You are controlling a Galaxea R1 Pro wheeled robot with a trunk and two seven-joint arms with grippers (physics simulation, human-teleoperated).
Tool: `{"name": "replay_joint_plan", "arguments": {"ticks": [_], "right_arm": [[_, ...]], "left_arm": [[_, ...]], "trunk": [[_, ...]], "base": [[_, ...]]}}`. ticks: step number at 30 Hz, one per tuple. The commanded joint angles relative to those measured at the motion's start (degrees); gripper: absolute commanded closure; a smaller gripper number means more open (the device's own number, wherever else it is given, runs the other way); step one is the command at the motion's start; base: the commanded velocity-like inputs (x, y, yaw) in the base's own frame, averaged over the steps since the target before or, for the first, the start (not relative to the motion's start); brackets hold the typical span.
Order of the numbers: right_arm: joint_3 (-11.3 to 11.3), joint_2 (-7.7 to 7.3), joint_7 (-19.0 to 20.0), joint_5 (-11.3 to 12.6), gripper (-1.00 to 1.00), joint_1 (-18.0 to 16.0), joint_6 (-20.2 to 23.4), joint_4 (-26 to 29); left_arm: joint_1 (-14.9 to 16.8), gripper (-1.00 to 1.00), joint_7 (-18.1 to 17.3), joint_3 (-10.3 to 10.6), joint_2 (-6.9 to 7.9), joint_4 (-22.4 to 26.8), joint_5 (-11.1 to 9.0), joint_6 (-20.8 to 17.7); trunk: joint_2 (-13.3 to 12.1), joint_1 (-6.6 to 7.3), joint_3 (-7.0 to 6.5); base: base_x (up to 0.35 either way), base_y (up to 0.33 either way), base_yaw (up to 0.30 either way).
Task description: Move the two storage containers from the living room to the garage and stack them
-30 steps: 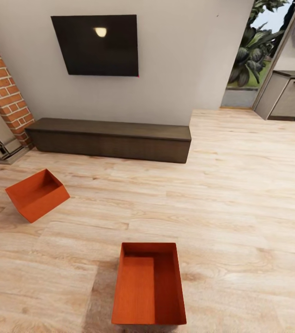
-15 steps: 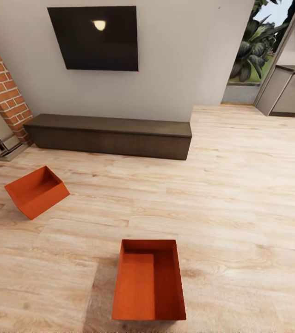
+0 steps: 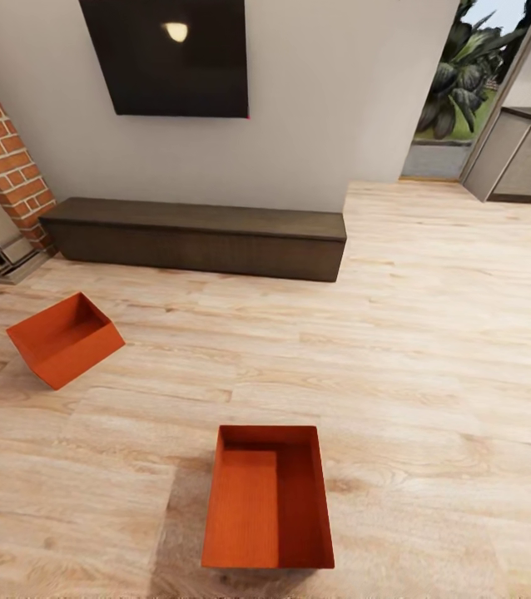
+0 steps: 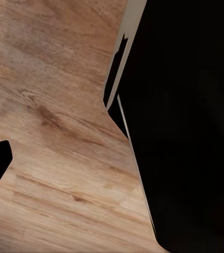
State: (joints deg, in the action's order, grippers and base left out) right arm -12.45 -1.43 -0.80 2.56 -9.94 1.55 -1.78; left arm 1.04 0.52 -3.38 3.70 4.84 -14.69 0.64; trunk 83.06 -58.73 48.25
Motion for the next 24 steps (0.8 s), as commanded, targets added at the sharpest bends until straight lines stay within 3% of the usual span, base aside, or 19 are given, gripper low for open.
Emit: {"name": "replay_joint_plan", "arguments": {"ticks": [1, 24], "right_arm": [[-0.5, 0.02, -0.1, 0.3, -1.00, -0.1, 0.1, 0.0], [-0.4, 0.03, -0.1, 0.6, -1.00, 0.0, 0.1, -0.1]], "left_arm": [[0.0, -1.00, 0.0, -0.3, -0.01, 0.0, -0.1, 0.1], [0.0, -1.00, 0.0, -0.3, -0.03, 0.0, -0.1, 0.1]], "trunk": [[0.0, 0.01, 0.13], [0.0, 0.01, 2.08]], "base": [[0.000, 0.000, 0.000], [0.000, 0.000, 0.000]]}}
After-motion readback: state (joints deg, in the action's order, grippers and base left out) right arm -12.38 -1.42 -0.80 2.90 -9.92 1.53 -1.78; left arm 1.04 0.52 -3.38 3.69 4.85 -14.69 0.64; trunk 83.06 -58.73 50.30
